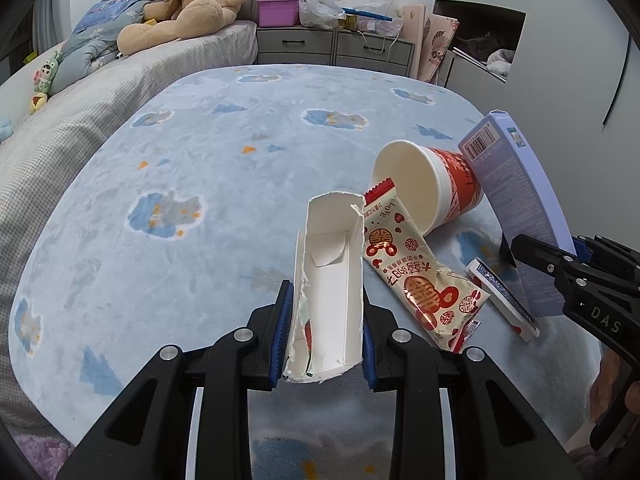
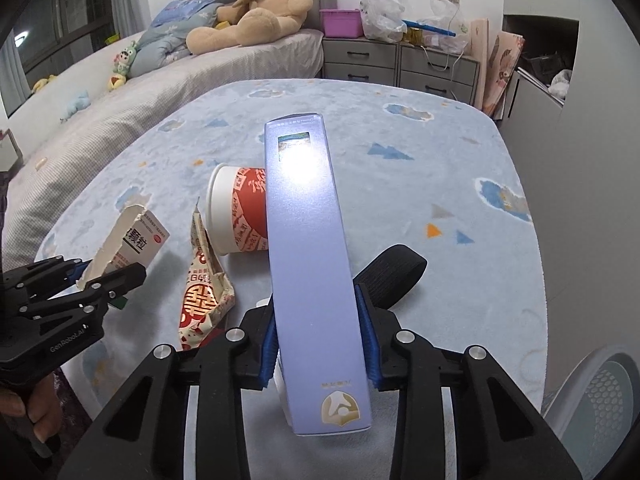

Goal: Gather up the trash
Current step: 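Carry the carton and lavender box over the wastebasket and open both grippers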

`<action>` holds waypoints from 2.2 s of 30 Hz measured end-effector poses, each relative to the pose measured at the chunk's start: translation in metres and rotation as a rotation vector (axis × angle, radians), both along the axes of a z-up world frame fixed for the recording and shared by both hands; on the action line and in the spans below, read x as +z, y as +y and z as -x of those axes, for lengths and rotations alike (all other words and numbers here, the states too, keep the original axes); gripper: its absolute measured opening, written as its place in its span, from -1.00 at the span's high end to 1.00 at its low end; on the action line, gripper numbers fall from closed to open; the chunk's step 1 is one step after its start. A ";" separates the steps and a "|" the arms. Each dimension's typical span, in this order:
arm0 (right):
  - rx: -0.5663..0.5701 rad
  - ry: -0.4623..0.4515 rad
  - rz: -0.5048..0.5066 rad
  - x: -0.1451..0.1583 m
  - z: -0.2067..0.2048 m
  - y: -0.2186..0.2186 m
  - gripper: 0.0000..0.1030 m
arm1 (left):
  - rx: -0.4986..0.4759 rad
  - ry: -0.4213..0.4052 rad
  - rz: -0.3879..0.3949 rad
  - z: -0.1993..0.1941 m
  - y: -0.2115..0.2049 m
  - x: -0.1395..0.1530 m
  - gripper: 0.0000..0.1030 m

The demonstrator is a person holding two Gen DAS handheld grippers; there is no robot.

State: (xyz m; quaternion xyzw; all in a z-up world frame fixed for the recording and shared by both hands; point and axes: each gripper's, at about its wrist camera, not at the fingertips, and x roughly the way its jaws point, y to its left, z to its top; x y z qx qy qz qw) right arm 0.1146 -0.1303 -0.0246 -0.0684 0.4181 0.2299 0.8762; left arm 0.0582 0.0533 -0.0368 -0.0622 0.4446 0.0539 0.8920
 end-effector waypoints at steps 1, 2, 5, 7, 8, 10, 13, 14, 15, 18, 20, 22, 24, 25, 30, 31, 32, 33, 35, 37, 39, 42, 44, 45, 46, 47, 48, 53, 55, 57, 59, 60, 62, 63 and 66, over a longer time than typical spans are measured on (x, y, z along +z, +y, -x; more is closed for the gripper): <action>-0.001 0.000 -0.009 0.001 0.001 -0.001 0.35 | -0.002 -0.001 -0.001 0.000 0.000 0.000 0.44; -0.002 0.002 -0.016 0.002 0.002 -0.001 0.35 | -0.003 -0.002 -0.002 0.000 -0.001 0.001 0.44; -0.014 0.004 -0.041 0.006 0.005 -0.006 0.35 | -0.008 -0.005 -0.003 0.002 -0.003 0.002 0.44; -0.026 0.007 -0.057 0.009 0.007 -0.009 0.35 | -0.012 -0.007 -0.004 0.003 -0.004 0.002 0.44; -0.033 0.008 -0.062 0.010 0.008 -0.011 0.35 | -0.015 -0.008 -0.005 0.003 -0.005 0.003 0.44; -0.047 0.010 -0.073 0.011 0.009 -0.015 0.35 | -0.020 -0.011 -0.006 0.004 -0.007 0.004 0.44; -0.076 0.006 -0.080 0.014 0.013 -0.022 0.35 | -0.029 -0.019 -0.006 0.006 -0.009 0.006 0.44; -0.085 0.005 -0.084 0.015 0.015 -0.025 0.35 | -0.032 -0.022 -0.006 0.007 -0.010 0.007 0.44; -0.095 0.005 -0.089 0.016 0.016 -0.028 0.35 | -0.035 -0.024 -0.006 0.008 -0.011 0.008 0.44; -0.118 0.001 -0.095 0.018 0.021 -0.037 0.35 | -0.049 -0.035 -0.008 0.011 -0.016 0.011 0.44; -0.135 -0.001 -0.095 0.018 0.024 -0.043 0.35 | -0.059 -0.042 -0.010 0.014 -0.019 0.013 0.44; -0.154 -0.002 -0.093 0.019 0.027 -0.050 0.35 | -0.069 -0.049 -0.012 0.016 -0.022 0.015 0.44; -0.169 -0.004 -0.090 0.019 0.029 -0.056 0.35 | -0.078 -0.053 -0.013 0.018 -0.024 0.016 0.44; -0.179 -0.004 -0.091 0.019 0.031 -0.061 0.35 | -0.084 -0.055 -0.014 0.019 -0.027 0.017 0.44; -0.214 -0.009 -0.090 0.020 0.038 -0.077 0.35 | -0.110 -0.060 -0.020 0.023 -0.037 0.018 0.44; -0.222 -0.009 -0.091 0.020 0.040 -0.081 0.35 | -0.116 -0.061 -0.021 0.023 -0.040 0.018 0.44; -0.228 -0.008 -0.091 0.020 0.040 -0.083 0.35 | -0.122 -0.061 -0.021 0.024 -0.042 0.018 0.44; -0.234 -0.009 -0.091 0.020 0.041 -0.087 0.35 | -0.128 -0.061 -0.022 0.024 -0.045 0.018 0.44; -0.249 -0.010 -0.090 0.020 0.044 -0.095 0.35 | -0.143 -0.062 -0.022 0.025 -0.051 0.019 0.44; -0.265 -0.009 -0.092 0.021 0.047 -0.103 0.35 | -0.159 -0.063 -0.020 0.025 -0.057 0.020 0.44; -0.289 -0.008 -0.096 0.021 0.050 -0.114 0.35 | -0.173 -0.064 -0.017 0.025 -0.063 0.021 0.44; -0.318 -0.010 -0.105 0.022 0.056 -0.129 0.35 | -0.211 -0.062 -0.015 0.027 -0.078 0.022 0.44; -0.344 -0.010 -0.112 0.022 0.060 -0.141 0.35 | -0.236 -0.059 -0.015 0.028 -0.089 0.022 0.44; -0.354 -0.011 -0.115 0.023 0.061 -0.146 0.35 | -0.246 -0.056 -0.014 0.028 -0.094 0.022 0.44; -0.370 -0.012 -0.118 0.023 0.064 -0.153 0.35 | -0.263 -0.051 -0.009 0.028 -0.101 0.022 0.44; -0.381 -0.012 -0.120 0.023 0.066 -0.158 0.35 | -0.278 -0.047 -0.007 0.029 -0.107 0.022 0.44; -0.397 -0.009 -0.125 0.023 0.068 -0.165 0.35 | -0.292 -0.044 -0.009 0.030 -0.113 0.021 0.44; -0.478 0.003 -0.141 0.021 0.080 -0.194 0.35 | -0.379 -0.031 -0.022 0.034 -0.150 0.018 0.44; -0.510 0.000 -0.145 0.021 0.086 -0.205 0.35 | -0.411 -0.029 -0.024 0.034 -0.165 0.018 0.44; -0.540 -0.004 -0.152 0.022 0.091 -0.216 0.35 | -0.444 -0.031 -0.025 0.035 -0.181 0.019 0.44; -0.568 -0.008 -0.158 0.022 0.095 -0.225 0.35 | -0.470 -0.034 -0.024 0.033 -0.193 0.020 0.44; -0.580 -0.010 -0.159 0.023 0.097 -0.228 0.35 | -0.485 -0.036 -0.020 0.031 -0.200 0.022 0.44; -0.606 -0.013 -0.164 0.022 0.100 -0.239 0.35 | -0.509 -0.040 -0.015 0.027 -0.212 0.024 0.44; -0.618 -0.013 -0.165 0.022 0.101 -0.244 0.35 | -0.520 -0.044 -0.014 0.026 -0.218 0.026 0.44; -0.651 -0.011 -0.164 0.019 0.103 -0.257 0.35 | -0.560 -0.061 -0.008 0.019 -0.239 0.031 0.44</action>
